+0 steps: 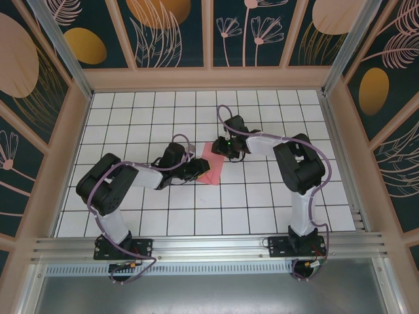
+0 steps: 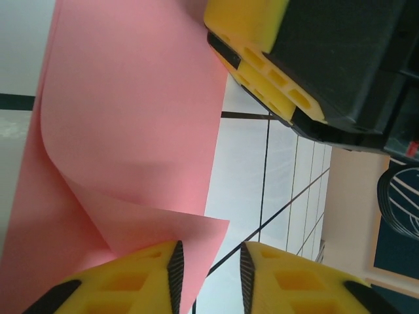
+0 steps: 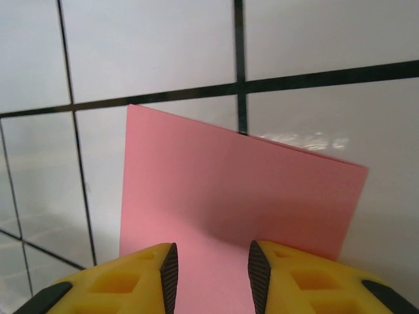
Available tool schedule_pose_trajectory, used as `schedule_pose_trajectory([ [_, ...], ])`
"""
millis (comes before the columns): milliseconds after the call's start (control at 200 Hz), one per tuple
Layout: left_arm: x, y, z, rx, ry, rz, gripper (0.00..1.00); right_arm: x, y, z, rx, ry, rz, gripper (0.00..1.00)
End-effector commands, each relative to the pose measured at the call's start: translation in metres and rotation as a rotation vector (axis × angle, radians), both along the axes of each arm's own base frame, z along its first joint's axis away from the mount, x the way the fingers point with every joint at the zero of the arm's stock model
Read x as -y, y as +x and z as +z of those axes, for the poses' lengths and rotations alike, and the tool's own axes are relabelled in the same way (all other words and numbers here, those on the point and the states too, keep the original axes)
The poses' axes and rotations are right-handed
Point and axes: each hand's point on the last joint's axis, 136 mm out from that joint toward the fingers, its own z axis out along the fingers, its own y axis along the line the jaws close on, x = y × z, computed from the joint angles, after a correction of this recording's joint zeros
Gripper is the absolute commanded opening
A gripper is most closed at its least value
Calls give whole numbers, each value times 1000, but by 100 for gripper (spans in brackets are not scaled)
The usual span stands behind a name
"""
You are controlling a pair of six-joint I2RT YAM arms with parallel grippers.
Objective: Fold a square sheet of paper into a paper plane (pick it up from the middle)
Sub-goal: Fold the triangle a second time at the center of the table.
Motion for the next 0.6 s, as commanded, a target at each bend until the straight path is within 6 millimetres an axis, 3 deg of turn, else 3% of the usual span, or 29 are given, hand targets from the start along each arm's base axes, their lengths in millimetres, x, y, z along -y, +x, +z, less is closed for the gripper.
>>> schedule_pose_trajectory([
  [0, 3, 6, 1, 28, 0, 10, 25, -8, -12, 21, -5, 88, 103, 39],
  [115, 1, 5, -5, 18, 20, 14, 19, -10, -18, 44, 32, 142, 154, 40],
  [280, -3, 4, -10, 14, 46, 19, 14, -7, -45, 61, 45, 209, 209, 41],
  [420, -4, 4, -11, 13, 49, 24, 10, -2, -69, 55, 5, 235, 242, 41],
  [590, -4, 4, -11, 17, 52, 21, 7, -2, -83, 46, -25, 267, 263, 40],
])
